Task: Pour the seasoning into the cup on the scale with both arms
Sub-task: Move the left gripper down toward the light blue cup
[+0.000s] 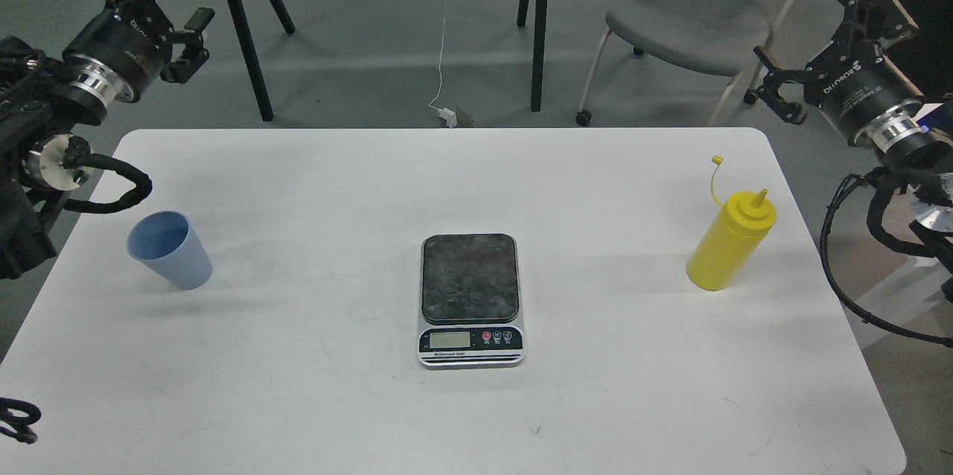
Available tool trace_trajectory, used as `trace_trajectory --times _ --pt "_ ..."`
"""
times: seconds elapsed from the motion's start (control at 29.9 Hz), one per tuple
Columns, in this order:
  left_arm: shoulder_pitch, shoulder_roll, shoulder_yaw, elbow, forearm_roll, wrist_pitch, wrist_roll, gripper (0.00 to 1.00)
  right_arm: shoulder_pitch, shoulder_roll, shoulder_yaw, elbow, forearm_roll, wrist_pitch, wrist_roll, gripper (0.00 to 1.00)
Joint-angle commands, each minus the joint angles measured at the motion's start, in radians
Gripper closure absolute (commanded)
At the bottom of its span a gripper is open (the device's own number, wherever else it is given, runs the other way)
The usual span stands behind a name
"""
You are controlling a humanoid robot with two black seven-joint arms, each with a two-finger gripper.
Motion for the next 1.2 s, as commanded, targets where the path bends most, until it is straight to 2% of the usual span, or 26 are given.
trace_trajectory --times 0.0,0.54,0.64,0.77,0.87,1.04,1.17 --pt "0.008 -0.003 -0.001 0.0 0.0 0.0 0.0 0.0 -0.013 -0.001 0.001 0.003 0.0 0.0 0.001 0.01" --pt "0.057 0.024 0.017 -0.002 0.017 0.0 0.0 0.0 -0.015 0.01 -0.002 0.006 0.0 0.0 0.002 0.01" --pt "0.068 0.063 0.019 -0.005 0.139 0.0 0.0 0.0 -0.015 0.01 0.0 0.005 0.0 0.0 0.002 0.01" --pt "0.066 0.139 0.02 -0.026 0.49 0.0 0.0 0.0 -0.018 0.01 0.001 0.005 0.0 0.0 0.002 0.01" --pt "0.068 0.236 0.017 -0.122 0.705 0.0 0.0 0.0 -0.023 0.01 0.003 0.006 0.0 0.0 0.004 0.01" --pt "0.121 0.388 0.023 -0.397 1.028 0.009 0.0 0.0 -0.023 0.01 0.004 0.006 0.0 0.0 0.004 0.01" --pt "0.186 0.414 0.023 -0.505 1.274 0.174 0.0 0.0 -0.023 0.01 0.004 0.008 0.0 0.0 0.004 0.01"
